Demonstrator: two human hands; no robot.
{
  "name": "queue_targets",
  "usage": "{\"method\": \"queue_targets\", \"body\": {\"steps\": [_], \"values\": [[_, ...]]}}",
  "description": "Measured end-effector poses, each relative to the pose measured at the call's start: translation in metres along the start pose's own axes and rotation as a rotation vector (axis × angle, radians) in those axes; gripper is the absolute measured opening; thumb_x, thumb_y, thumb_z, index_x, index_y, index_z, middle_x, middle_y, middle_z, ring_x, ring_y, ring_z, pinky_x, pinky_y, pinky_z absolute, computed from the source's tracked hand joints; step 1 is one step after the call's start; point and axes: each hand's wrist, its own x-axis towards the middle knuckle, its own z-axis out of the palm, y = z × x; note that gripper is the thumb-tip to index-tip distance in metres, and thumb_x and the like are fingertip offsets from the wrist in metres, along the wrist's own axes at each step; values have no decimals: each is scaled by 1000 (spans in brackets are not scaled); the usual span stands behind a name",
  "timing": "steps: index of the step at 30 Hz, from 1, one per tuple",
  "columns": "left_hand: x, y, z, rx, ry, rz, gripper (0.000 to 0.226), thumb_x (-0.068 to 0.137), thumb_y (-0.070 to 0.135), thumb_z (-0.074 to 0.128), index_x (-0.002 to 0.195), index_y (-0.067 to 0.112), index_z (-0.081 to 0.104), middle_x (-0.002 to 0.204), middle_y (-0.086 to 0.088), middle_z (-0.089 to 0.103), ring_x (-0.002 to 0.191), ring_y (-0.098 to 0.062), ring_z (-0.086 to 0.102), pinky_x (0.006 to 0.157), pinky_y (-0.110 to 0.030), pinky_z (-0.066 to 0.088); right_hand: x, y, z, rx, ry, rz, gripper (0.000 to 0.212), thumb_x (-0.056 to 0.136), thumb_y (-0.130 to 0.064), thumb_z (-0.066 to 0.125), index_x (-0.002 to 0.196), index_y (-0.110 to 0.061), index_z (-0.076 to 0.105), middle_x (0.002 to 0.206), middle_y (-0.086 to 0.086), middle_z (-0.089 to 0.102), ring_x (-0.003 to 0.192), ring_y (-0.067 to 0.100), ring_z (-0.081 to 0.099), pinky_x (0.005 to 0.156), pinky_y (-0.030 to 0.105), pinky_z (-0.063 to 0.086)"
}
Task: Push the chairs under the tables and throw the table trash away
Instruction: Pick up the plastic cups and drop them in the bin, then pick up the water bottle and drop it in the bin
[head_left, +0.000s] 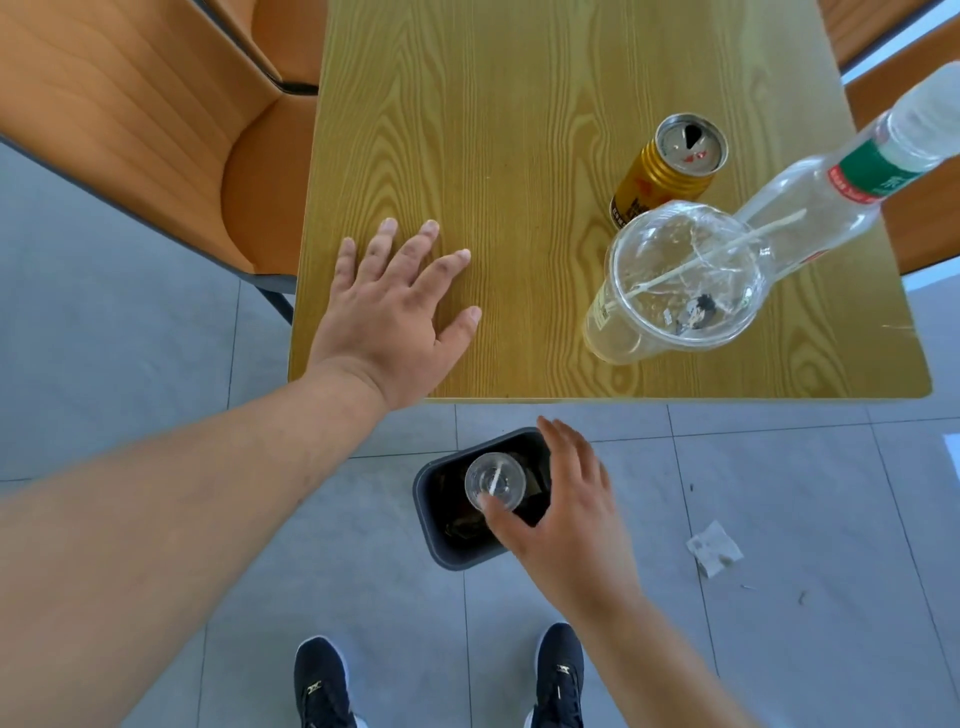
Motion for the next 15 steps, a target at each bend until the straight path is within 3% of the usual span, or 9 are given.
{"method": "queue_targets", "body": {"steps": [2,4,7,9,12,15], "values": [[0,0,0,-3,3,-1,64,101,69,26,157,40,33,173,0,20,160,-31,4,127,-59,-1,0,-9,-18,51,264,-97,67,87,-59,67,141,-28,46,139,-15,49,129,12,48,105,19,36],[0,0,0,-11,8,-4,64,101,69,27,157,40,33,173,1,21,160,-31,5,127,-58,-2,6,-15,-43,129,530,-171,52,87,-46,73,126,-20,50,122,-10,53,112,17,56,97,33,47],[0,0,1,-19,17,2,63,100,69,28,156,40,34,172,0,23,160,-32,6,127,-58,-1,25,-17,-82,221,744,-177,63,83,-42,81,126,-13,45,122,-3,51,105,27,57,85,45,51],[1,-1,2,-18,17,2,64,100,69,28,156,40,33,172,0,23,160,-31,7,127,-58,-1,41,-16,-98,263,744,-132,82,79,-45,86,139,-13,39,134,1,50,114,28,57,89,47,53],[1,-1,3,-14,21,0,64,100,70,28,157,41,33,172,1,23,160,-31,7,127,-58,-1,61,-17,-105,358,619,-71,106,75,-49,92,154,-13,32,150,1,47,133,16,54,104,48,53],[1,-2,3,-14,22,-2,65,100,71,28,157,41,33,172,1,23,160,-31,7,127,-58,-1,76,-20,-102,387,562,-39,108,72,-54,93,155,-15,35,149,-2,52,135,9,52,112,31,45]]}}
